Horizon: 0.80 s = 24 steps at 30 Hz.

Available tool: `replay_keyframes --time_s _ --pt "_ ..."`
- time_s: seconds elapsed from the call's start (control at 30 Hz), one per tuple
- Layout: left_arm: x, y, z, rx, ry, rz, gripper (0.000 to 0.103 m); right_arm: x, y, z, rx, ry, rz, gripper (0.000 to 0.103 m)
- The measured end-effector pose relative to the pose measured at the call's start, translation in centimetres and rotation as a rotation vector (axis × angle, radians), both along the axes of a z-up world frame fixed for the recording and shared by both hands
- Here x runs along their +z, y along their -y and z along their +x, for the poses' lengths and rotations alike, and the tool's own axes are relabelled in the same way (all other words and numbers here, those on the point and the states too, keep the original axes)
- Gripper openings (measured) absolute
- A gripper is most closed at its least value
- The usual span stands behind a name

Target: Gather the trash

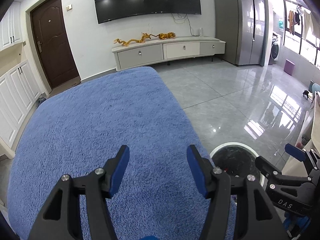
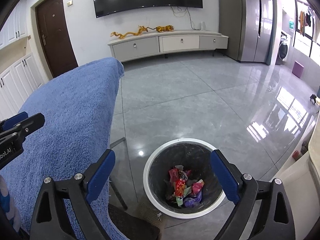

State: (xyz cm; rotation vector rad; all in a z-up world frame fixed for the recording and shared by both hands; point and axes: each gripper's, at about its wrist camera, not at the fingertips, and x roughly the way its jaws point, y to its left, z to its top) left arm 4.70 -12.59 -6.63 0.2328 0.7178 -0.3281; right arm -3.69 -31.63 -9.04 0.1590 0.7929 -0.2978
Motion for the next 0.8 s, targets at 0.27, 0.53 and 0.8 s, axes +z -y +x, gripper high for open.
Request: replay_keyframes --time_s 0.27,0.53,0.8 --pt "-0.45 0.53 -0.21 0.010 -0.007 0.026 0.058 -0.37 0.09 -0.04 -0.014 -0.005 0.000 0.096" --pt "-0.51 0.75 -0.32 0.016 0.008 0.039 0.058 -0.42 0.27 -0.23 -0.023 0.000 0.000 0.096" --pt "-0.50 0.73 -0.52 0.012 0.005 0.033 0.058 -0.36 -0.14 -0.33 -0.019 0.007 -0.011 0.097"
